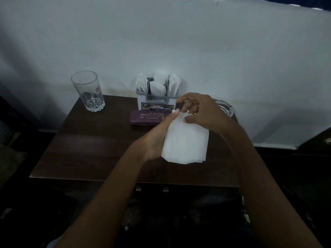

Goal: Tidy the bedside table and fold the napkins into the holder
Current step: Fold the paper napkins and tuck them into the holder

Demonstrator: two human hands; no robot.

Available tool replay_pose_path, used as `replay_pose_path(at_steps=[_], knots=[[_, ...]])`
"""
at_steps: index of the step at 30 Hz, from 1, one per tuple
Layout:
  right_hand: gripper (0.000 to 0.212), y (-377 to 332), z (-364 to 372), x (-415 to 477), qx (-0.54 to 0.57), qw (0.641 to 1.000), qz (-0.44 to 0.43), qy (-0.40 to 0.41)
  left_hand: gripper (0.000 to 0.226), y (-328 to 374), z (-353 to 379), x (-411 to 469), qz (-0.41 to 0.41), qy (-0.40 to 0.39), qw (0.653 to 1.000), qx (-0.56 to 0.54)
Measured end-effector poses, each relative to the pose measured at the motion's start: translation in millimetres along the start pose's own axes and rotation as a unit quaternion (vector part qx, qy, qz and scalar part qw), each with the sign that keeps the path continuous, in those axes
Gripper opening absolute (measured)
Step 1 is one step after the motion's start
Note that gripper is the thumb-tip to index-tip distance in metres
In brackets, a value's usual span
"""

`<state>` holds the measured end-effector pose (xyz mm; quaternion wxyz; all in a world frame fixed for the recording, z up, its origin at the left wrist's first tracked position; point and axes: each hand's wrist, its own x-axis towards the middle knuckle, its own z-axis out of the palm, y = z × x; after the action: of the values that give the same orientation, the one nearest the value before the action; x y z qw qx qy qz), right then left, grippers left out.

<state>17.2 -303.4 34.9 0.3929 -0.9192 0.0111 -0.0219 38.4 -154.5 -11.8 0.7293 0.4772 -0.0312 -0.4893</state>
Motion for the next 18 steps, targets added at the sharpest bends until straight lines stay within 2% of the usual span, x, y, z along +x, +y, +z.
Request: replay_pose_path(at_steps=[2, 5, 8, 10, 12, 14, 18], knots=[[0.038, 4, -5, -1, 0.026, 0.999, 0.013, 0.03, 0.022, -1, 0, -1, 0.002, 0.008, 0.999, 0.035], [0.029, 8, -18, -6, 0.094, 0.993, 0.062, 0.046, 0.029, -4, -1, -2, 0.006, 0.039, 0.995, 0.092], [0.038, 11, -28, -11, 0.099, 0.987, 0.117, -0.046, 0.036, -5, 1, 0, 0.02, 0.041, 0.991, 0.127], [0.051, 12, -26, -13, 0.079, 0.98, 0.127, -0.134, 0.035, -7, 2, 0, 0.025, 0.023, 0.988, 0.153], [0.062, 13, -20, -11, 0.077, 0.972, 0.126, -0.182, 0.035, -8, 4, 0, 0.016, 0.003, 0.985, 0.172], [0.064, 13, -14, -9, 0.072, 0.974, 0.108, -0.185, 0.033, -8, 5, -1, 0.01, -0.003, 0.984, 0.178], [0.059, 12, -16, -8, 0.099, 0.98, 0.095, -0.144, 0.025, -4, 2, 0, 0.005, 0.035, 0.989, 0.144]])
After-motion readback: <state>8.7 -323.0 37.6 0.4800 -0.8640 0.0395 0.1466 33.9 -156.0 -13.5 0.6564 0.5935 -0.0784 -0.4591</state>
